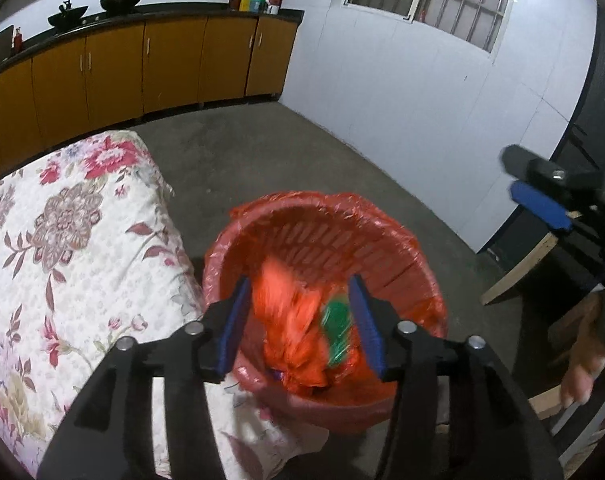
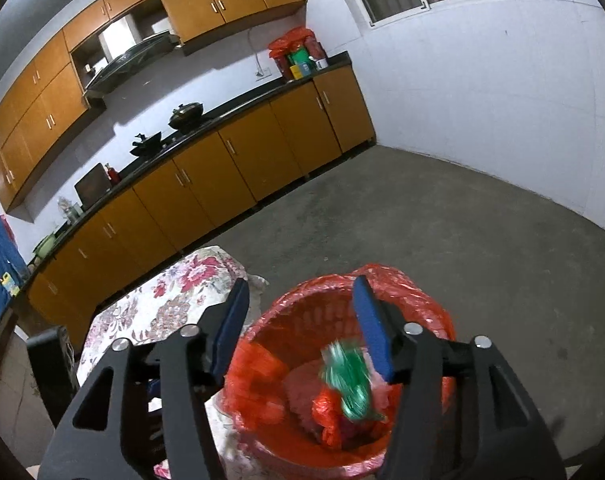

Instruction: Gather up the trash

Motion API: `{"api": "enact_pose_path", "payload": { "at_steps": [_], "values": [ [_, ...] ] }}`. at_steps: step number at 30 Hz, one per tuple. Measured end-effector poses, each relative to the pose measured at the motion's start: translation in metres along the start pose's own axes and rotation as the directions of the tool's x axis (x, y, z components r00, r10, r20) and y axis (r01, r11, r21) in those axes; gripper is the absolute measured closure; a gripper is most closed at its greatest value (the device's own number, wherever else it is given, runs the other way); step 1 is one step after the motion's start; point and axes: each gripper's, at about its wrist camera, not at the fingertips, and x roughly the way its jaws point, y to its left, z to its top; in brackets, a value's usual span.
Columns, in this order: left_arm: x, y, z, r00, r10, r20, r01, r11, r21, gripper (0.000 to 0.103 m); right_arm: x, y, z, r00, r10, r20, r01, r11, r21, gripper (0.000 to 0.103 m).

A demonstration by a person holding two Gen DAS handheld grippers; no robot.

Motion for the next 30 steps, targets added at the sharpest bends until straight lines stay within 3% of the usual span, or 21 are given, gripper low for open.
{"api": "enact_pose_path", "payload": {
  "at_steps": [2, 4, 9, 14, 17, 19, 22, 27, 30],
  "values": [
    [-0.003, 0.006, -0.003, 1.0, 0.006, -0.003, -0.007, 1.0, -0.014, 0.051, -0.007, -0.001, -0.003, 1.0, -0.011, 0.008, 0.012, 1.0, -0.006, 0.039],
    [-0.011, 0.01, -0.007, 1.0, 0.027, 0.013, -0.027, 0.999, -0.02, 0.048, -0.018, 0.001, -0.008, 0.999, -0.038, 0.028, 0.039, 0.999, -0.026, 0.023],
    [-0.054, 0.012, -0.02, 0.981, 0.146, 0.132, -0.146, 0.989, -0.012, 0.024, -0.047, 0.023, -0.02, 0.986, -0.115, 0.117, 0.133, 0.978, -0.16, 0.007],
    [-0.113, 0.014, -0.039, 0.923, 0.28, 0.265, -0.285, 0.958, -0.021, 0.008, -0.073, 0.046, -0.035, 0.973, -0.119, 0.196, 0.165, 0.958, -0.235, 0.007],
    [-0.144, 0.017, -0.049, 0.888, 0.335, 0.314, -0.338, 0.94, -0.046, 0.005, -0.089, 0.053, -0.045, 0.968, -0.117, 0.221, 0.165, 0.963, -0.211, 0.006],
    [-0.166, 0.018, -0.061, 0.852, 0.388, 0.352, -0.393, 0.918, -0.062, 0.004, -0.096, 0.058, -0.05, 0.969, -0.108, 0.221, 0.156, 0.965, -0.212, 0.004],
    [-0.188, 0.016, -0.075, 0.81, 0.451, 0.375, -0.454, 0.887, -0.087, 0.004, -0.1, 0.065, -0.057, 0.973, -0.106, 0.205, 0.152, 0.962, -0.227, 0.002],
    [-0.214, 0.015, -0.094, 0.778, 0.503, 0.377, -0.492, 0.861, -0.133, 0.004, -0.104, 0.078, -0.074, 0.985, -0.079, 0.155, 0.116, 0.962, -0.246, 0.002],
    [-0.225, 0.015, -0.106, 0.768, 0.527, 0.365, -0.508, 0.847, -0.155, 0.004, -0.109, 0.088, -0.087, 0.985, -0.088, 0.151, 0.128, 0.951, -0.28, 0.002]
  ]
}}
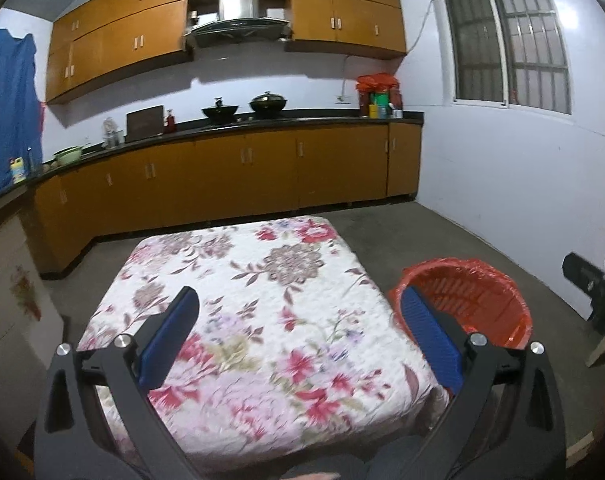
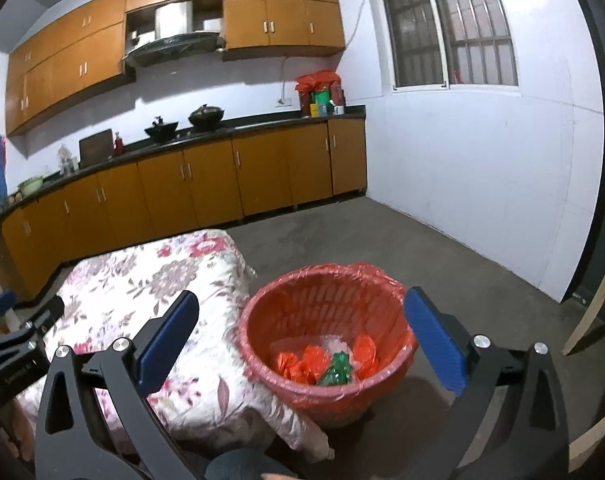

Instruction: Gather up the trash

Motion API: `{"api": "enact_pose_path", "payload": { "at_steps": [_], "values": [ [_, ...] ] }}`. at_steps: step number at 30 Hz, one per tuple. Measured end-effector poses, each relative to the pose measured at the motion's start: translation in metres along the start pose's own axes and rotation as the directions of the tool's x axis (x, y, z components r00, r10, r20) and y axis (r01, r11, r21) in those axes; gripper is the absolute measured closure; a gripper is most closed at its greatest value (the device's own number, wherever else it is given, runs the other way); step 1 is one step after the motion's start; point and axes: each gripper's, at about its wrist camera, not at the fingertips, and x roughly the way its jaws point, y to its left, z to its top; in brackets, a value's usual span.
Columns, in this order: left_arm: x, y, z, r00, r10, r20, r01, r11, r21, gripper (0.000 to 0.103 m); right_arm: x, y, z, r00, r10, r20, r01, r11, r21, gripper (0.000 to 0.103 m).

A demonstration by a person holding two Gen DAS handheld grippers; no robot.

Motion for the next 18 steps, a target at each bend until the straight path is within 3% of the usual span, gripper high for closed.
{"api": "enact_pose_path", "payload": {
  "at_steps": [18],
  "values": [
    [-0.041, 0.024, -0.037, 0.995, 0.064, -0.071, -0.07, 0.995, -0.072, 0.004, -0.03, 0.024, -0.034, 0.998, -0.045, -0.05, 0.044, 0.999, -0.031, 0.002]
  ]
}}
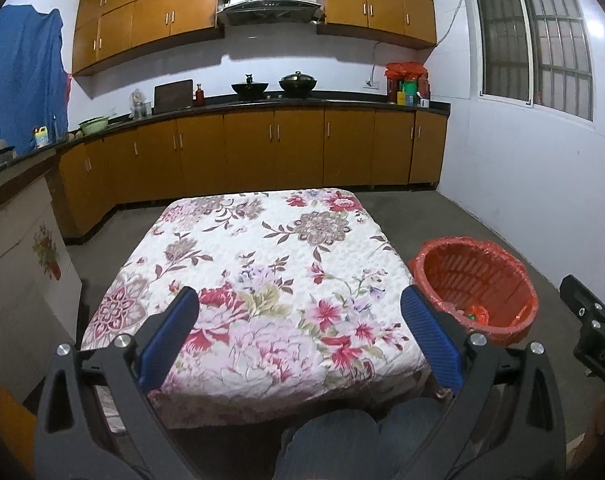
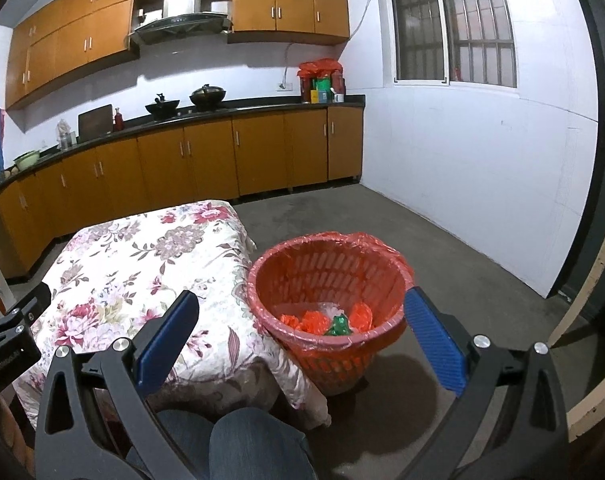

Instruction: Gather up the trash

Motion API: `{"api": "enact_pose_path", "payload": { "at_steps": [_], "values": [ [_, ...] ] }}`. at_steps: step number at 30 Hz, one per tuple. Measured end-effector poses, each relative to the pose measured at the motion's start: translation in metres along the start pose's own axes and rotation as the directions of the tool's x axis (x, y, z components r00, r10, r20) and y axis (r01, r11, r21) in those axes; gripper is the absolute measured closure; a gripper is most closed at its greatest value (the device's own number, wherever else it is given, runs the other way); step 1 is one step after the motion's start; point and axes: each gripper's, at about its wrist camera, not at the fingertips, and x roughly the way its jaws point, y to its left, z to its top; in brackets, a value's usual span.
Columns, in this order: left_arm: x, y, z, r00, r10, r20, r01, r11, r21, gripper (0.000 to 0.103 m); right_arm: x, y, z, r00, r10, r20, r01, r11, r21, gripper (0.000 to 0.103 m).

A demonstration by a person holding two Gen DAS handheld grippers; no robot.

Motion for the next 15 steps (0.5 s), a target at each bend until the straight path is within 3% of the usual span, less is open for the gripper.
{"api": "enact_pose_path", "payload": {
  "at_steps": [15],
  "values": [
    [-0.021, 0.003, -0.012, 0.999, 0.024, 0.03, -0.024, 1.0, 0.002, 0.004, -0.011, 0.003, -0.01, 1.0, -0.014, -0.009, 0.014, 1.0, -0.006, 0.002]
  ]
}}
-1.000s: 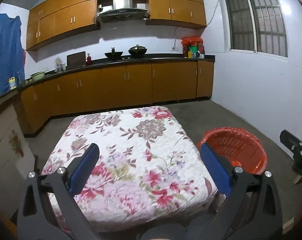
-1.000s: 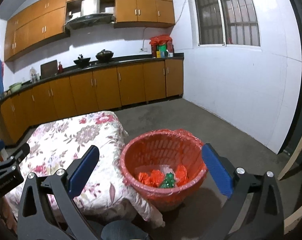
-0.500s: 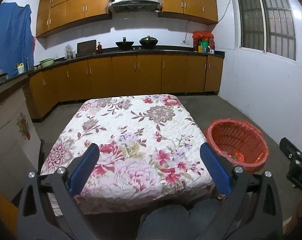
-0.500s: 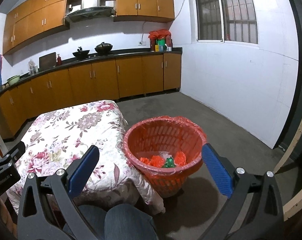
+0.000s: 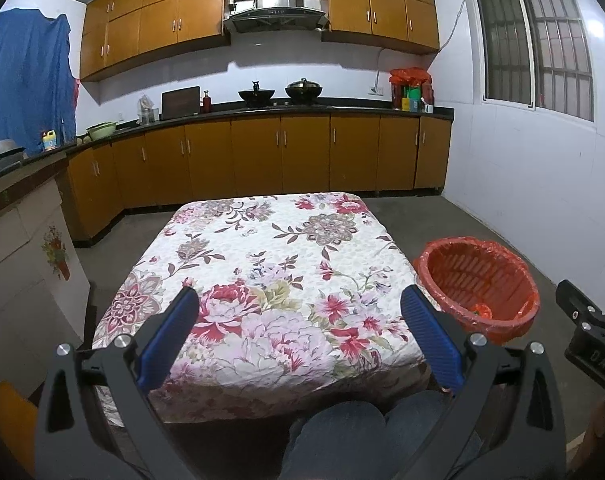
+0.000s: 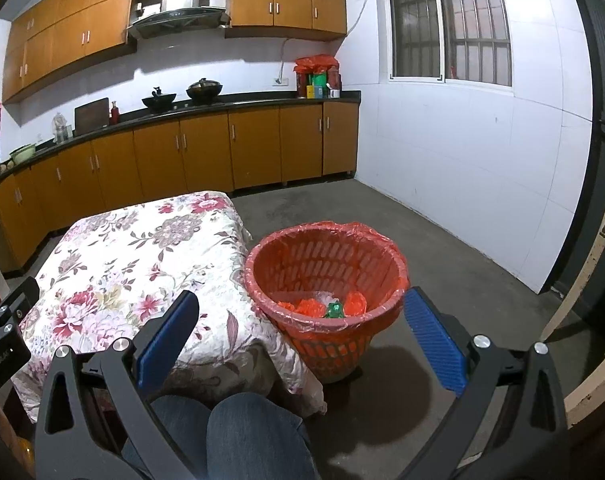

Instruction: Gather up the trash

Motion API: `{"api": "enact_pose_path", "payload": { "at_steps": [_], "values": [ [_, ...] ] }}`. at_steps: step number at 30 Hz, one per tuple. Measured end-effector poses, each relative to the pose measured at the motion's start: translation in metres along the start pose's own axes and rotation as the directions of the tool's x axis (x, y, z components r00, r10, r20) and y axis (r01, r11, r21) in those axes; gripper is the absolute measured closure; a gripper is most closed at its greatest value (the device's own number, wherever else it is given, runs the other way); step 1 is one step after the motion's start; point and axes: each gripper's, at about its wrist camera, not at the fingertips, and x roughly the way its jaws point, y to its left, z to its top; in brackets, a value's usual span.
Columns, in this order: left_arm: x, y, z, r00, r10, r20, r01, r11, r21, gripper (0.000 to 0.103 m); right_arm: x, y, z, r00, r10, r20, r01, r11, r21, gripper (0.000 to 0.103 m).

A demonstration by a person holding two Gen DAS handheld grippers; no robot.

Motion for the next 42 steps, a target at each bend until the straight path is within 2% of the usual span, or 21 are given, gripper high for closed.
{"api": "enact_pose_path", "payload": {
  "at_steps": [42],
  "values": [
    [-0.0064, 0.0025, -0.0022, 1.0, 0.0, -0.003, -0.001, 1.0, -0.012, 0.004, -0.0043, 0.0024, -0.0029, 1.0, 0.016, -0.011, -0.016, 1.0, -0.003, 0.002]
  ]
}}
